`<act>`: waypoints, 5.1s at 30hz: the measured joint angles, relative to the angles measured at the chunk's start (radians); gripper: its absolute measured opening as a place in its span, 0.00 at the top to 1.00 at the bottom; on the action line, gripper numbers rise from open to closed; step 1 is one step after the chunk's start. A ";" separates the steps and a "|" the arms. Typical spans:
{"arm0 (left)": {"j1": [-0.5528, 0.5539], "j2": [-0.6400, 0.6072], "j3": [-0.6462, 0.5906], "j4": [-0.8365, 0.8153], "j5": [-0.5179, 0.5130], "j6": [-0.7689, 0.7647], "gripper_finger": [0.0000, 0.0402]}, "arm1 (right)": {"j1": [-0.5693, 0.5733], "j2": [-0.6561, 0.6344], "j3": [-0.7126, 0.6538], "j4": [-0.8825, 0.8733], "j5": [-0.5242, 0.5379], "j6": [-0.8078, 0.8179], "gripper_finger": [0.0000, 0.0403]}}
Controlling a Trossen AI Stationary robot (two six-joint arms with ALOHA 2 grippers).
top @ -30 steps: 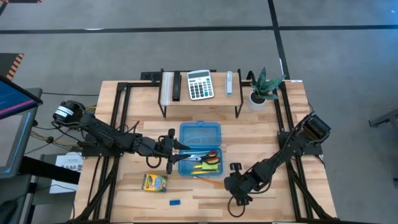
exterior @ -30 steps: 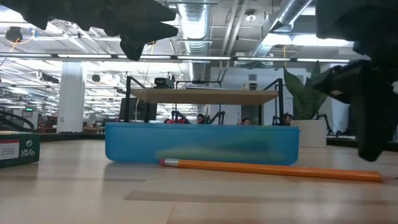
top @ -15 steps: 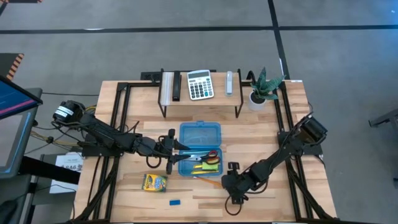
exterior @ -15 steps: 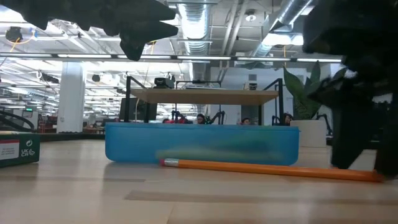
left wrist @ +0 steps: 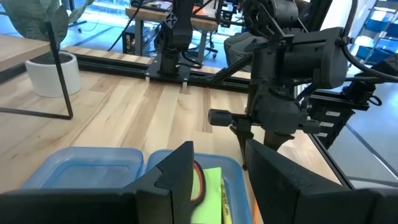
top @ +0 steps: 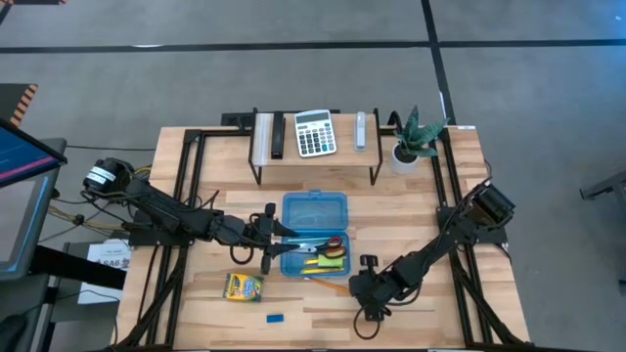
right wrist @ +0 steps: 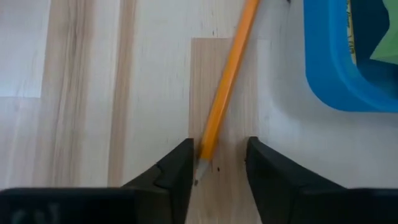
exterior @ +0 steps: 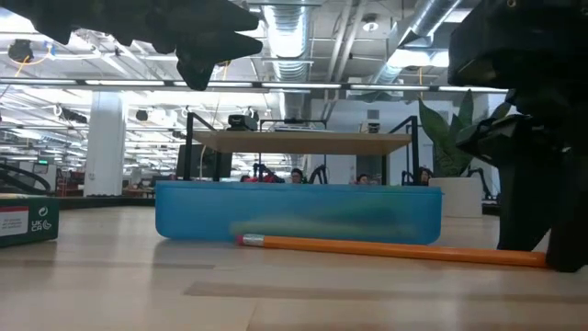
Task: Pack school essentials
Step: Put the orange pencil into the blue supply box
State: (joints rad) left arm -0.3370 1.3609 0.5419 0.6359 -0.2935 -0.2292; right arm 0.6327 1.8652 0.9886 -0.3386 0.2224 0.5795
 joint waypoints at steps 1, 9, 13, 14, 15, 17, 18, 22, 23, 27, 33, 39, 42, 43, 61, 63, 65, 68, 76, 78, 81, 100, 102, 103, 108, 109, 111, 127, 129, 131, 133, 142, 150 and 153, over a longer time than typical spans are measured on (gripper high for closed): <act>0.000 0.000 0.000 0.002 0.000 -0.001 0.67 | 0.001 0.000 0.000 -0.004 -0.001 0.000 0.62; -0.002 0.000 0.000 0.011 0.000 -0.022 0.67 | 0.002 0.001 -0.001 -0.012 -0.018 -0.009 0.80; -0.001 0.000 0.000 0.010 0.000 -0.020 0.67 | -0.002 0.001 -0.001 -0.013 -0.032 -0.014 0.87; -0.002 0.000 0.000 0.010 0.000 -0.020 0.67 | -0.003 0.001 -0.001 -0.013 -0.032 -0.016 0.88; -0.002 0.000 0.000 0.010 0.000 -0.020 0.67 | -0.003 0.001 -0.001 -0.013 -0.033 -0.022 0.90; -0.002 0.000 0.000 0.010 0.002 -0.020 0.67 | -0.003 0.001 -0.002 -0.013 -0.034 -0.031 0.93; -0.002 0.000 0.000 0.010 0.007 -0.020 0.67 | -0.003 0.001 -0.002 -0.013 -0.035 -0.031 0.95; -0.002 0.000 0.000 0.012 0.019 -0.021 0.67 | -0.003 0.001 0.003 -0.018 -0.037 -0.031 0.97; -0.002 0.000 0.000 0.014 0.019 -0.021 0.67 | -0.003 0.001 0.007 -0.022 -0.038 -0.031 0.97; -0.002 0.000 0.008 0.010 0.045 -0.021 0.67 | -0.006 0.004 0.023 -0.035 -0.045 -0.030 0.96; -0.012 0.000 0.020 -0.012 0.094 -0.002 0.67 | -0.016 0.005 0.059 -0.061 -0.051 -0.024 0.97; -0.036 0.000 0.020 -0.034 0.097 0.000 0.67 | -0.025 0.009 0.098 -0.094 -0.055 -0.027 0.96; -0.043 0.000 0.020 -0.044 0.087 0.000 0.67 | -0.026 0.009 0.108 -0.104 -0.053 -0.027 0.97; -0.043 0.000 0.020 -0.045 0.087 0.000 0.67 | -0.026 0.008 0.108 -0.103 -0.052 -0.027 0.98; -0.043 0.000 0.020 -0.057 0.072 0.001 0.67 | -0.035 0.007 0.110 -0.080 -0.063 -0.030 1.00; -0.043 0.000 0.020 -0.058 0.072 0.001 0.67 | -0.037 0.007 0.110 -0.080 -0.064 -0.030 1.00; -0.043 0.000 0.020 -0.061 0.072 0.001 0.67 | -0.040 0.007 0.110 -0.080 -0.064 -0.030 1.00; -0.043 0.000 0.020 -0.062 0.071 0.000 0.67 | -0.040 0.006 0.110 -0.079 -0.064 -0.030 1.00; -0.043 0.000 0.020 -0.062 0.069 0.000 0.67 | -0.040 -0.034 0.110 -0.081 -0.068 -0.024 1.00; -0.043 0.000 0.020 -0.061 0.069 0.000 0.67 | -0.040 -0.049 0.112 -0.074 -0.066 -0.023 1.00; -0.043 0.000 0.021 -0.061 0.068 0.000 0.67 | -0.040 -0.070 0.111 -0.078 -0.064 -0.024 1.00; -0.083 0.074 0.031 -0.043 0.062 0.000 0.67 | -0.040 -0.077 0.111 -0.028 -0.060 -0.066 0.78; -0.108 0.122 0.055 -0.060 0.064 -0.009 0.67 | -0.040 -0.077 0.111 -0.034 -0.060 -0.068 0.76; -0.120 0.146 0.071 -0.073 0.065 -0.010 0.67 | -0.040 -0.077 0.111 -0.035 -0.060 -0.068 0.76; -0.179 0.275 0.178 -0.141 0.092 -0.013 0.67 | -0.039 -0.077 0.111 -0.047 -0.038 -0.075 0.76; -0.188 0.297 0.201 -0.168 0.093 -0.022 0.67 | -0.038 -0.077 0.111 -0.049 -0.037 -0.075 0.76; -0.209 0.330 0.242 -0.246 0.082 -0.047 0.67 | -0.034 -0.077 0.111 -0.051 -0.037 -0.075 0.76; -0.230 0.526 0.446 -0.574 -0.007 -0.134 0.63 | -0.031 -0.077 0.111 -0.047 -0.037 -0.075 0.76; -0.227 0.525 0.447 -0.592 -0.021 -0.145 0.62 | -0.031 -0.077 0.111 -0.047 -0.037 -0.075 0.76; -0.226 0.525 0.447 -0.615 -0.030 -0.160 0.62 | -0.031 -0.077 0.111 -0.047 -0.037 -0.075 0.76; -0.225 0.525 0.447 -0.633 -0.035 -0.170 0.62 | -0.031 -0.077 0.111 -0.046 -0.037 -0.076 0.76; -0.223 0.525 0.447 -0.663 -0.038 -0.203 0.62 | -0.033 -0.077 0.111 -0.043 -0.037 -0.083 0.76; -0.241 0.525 0.447 -0.661 -0.063 -0.228 0.62 | -0.033 -0.077 0.111 -0.043 -0.037 -0.083 0.76; -0.257 0.525 0.447 -0.662 -0.086 -0.228 0.62 | -0.034 -0.077 0.111 -0.042 -0.037 -0.087 0.76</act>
State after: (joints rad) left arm -0.5942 1.8862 0.9886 -0.0260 -0.3795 -0.4572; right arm 0.5991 1.7878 1.0996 -0.3809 0.1852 0.4927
